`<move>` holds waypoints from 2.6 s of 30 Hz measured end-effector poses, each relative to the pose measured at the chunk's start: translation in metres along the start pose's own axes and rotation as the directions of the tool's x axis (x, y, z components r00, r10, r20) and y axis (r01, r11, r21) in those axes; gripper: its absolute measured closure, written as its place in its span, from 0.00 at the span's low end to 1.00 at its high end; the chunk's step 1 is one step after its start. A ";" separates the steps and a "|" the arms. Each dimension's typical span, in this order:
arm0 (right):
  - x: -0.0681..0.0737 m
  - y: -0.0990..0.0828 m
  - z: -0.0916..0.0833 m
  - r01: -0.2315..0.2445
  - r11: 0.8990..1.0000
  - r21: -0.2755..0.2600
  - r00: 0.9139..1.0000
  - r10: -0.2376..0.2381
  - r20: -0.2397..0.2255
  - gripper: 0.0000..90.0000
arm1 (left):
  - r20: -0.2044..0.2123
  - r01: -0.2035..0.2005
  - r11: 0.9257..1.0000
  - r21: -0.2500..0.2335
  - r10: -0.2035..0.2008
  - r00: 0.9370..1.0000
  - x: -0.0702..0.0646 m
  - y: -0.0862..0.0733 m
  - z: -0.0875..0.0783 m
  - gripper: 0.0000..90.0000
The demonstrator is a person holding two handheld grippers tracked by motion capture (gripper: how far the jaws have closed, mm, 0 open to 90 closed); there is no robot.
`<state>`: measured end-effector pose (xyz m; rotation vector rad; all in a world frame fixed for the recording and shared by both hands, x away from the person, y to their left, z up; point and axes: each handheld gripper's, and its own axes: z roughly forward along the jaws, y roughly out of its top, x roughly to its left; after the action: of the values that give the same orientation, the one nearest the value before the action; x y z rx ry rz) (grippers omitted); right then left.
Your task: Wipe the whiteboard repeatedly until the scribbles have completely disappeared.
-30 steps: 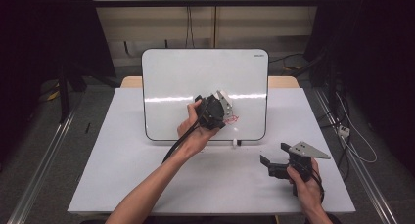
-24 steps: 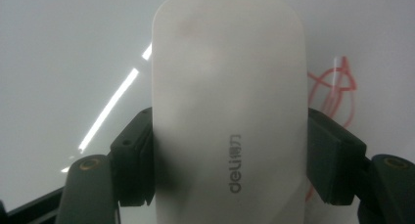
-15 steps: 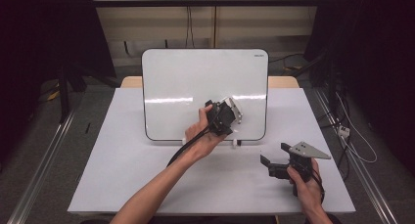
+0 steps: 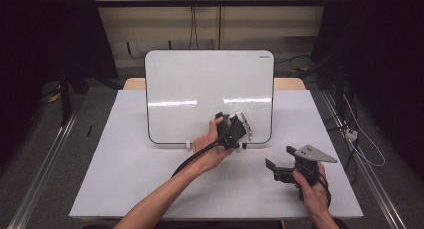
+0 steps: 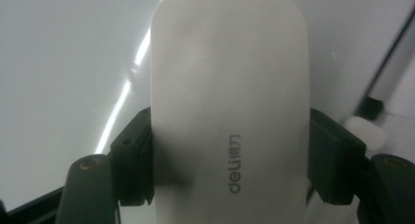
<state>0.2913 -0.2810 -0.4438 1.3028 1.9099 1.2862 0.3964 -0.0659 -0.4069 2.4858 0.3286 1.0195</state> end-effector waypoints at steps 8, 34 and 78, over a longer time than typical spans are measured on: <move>-0.002 0.000 -0.002 -0.003 1.000 -0.002 1.000 0.003 0.003 0.08 | 0.007 0.042 0.999 -0.009 -0.042 0.999 0.004 -0.002 -0.001 0.34; -0.002 0.000 0.000 -0.003 1.000 0.000 1.000 0.003 0.002 0.08 | -0.033 0.222 0.974 -0.049 -0.223 0.974 0.063 -0.029 -0.013 0.34; -0.002 0.000 -0.001 -0.003 1.000 -0.004 1.000 0.003 -0.002 0.08 | 0.037 0.031 0.999 0.011 -0.032 0.999 -0.002 0.004 0.000 0.34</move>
<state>0.2909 -0.2829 -0.4436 1.3035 1.9068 1.2923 0.3954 -0.0699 -0.4066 2.4979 0.3611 0.9601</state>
